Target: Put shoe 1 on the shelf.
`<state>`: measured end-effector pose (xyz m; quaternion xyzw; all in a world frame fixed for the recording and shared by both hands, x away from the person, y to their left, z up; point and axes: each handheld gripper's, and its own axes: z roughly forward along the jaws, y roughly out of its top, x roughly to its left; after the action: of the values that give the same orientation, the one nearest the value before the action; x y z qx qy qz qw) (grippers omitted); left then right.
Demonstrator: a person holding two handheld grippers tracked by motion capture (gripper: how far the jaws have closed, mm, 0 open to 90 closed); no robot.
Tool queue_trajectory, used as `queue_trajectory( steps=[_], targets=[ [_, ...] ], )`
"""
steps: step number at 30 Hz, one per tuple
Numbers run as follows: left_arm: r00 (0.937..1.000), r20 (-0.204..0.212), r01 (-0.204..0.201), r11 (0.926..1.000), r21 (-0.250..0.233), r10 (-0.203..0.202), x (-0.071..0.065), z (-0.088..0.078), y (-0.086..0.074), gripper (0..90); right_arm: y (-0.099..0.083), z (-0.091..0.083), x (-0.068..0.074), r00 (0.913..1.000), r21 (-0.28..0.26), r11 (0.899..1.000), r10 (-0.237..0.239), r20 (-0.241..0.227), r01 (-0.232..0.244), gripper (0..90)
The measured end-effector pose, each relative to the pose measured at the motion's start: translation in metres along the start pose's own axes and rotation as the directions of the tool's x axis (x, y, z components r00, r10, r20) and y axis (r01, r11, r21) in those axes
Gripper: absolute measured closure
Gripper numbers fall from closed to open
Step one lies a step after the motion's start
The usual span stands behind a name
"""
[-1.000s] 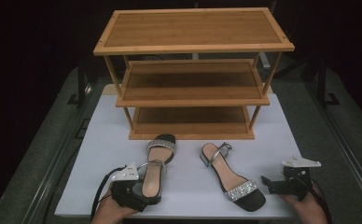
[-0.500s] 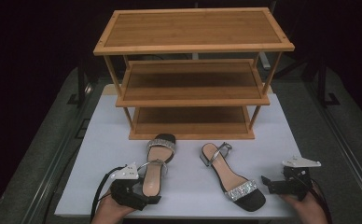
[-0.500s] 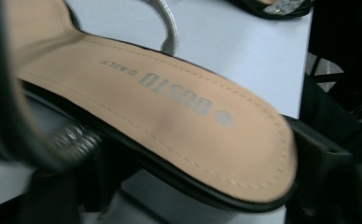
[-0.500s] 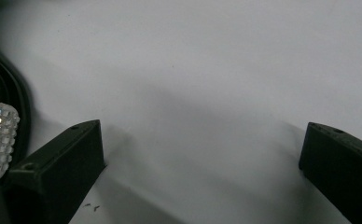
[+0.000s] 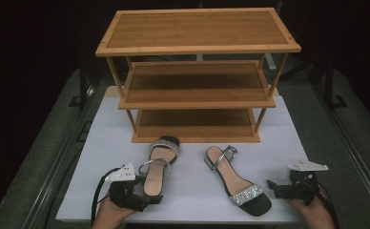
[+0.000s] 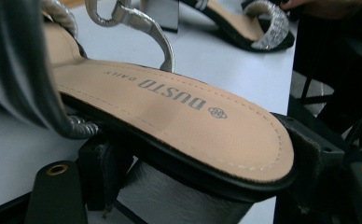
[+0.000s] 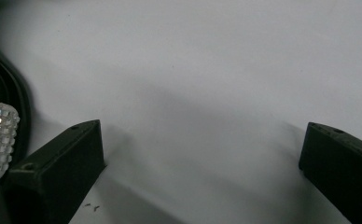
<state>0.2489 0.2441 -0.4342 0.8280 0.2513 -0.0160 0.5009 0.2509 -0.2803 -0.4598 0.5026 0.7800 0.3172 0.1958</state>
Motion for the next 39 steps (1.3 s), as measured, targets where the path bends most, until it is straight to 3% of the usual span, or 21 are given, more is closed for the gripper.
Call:
queue_trajectory(
  steps=[10,19,28,39],
  targets=[
    [0.9997,0.018,-0.017,0.9995,-0.027,0.017,0.0,0.001,0.009,25.0,0.0,0.0,0.0,1.0,0.001,1.0,-0.002,0.0,0.002,0.0],
    [0.9991,0.034,-0.022,0.998,-0.059,0.024,0.011,0.006,0.022,25.0,0.0,0.0,0.0,1.0,0.002,1.0,-0.002,0.001,0.002,0.0],
    [0.9989,0.039,-0.021,0.9944,-0.103,0.025,0.036,0.012,0.036,24.9,0.0,0.0,0.0,1.0,0.002,1.0,-0.003,0.001,0.003,0.0],
    [0.9986,0.009,-0.051,0.9926,-0.111,0.052,0.065,0.036,0.054,24.9,0.0,0.0,0.0,1.0,-0.002,1.0,-0.006,0.002,0.006,0.0]
  ],
)
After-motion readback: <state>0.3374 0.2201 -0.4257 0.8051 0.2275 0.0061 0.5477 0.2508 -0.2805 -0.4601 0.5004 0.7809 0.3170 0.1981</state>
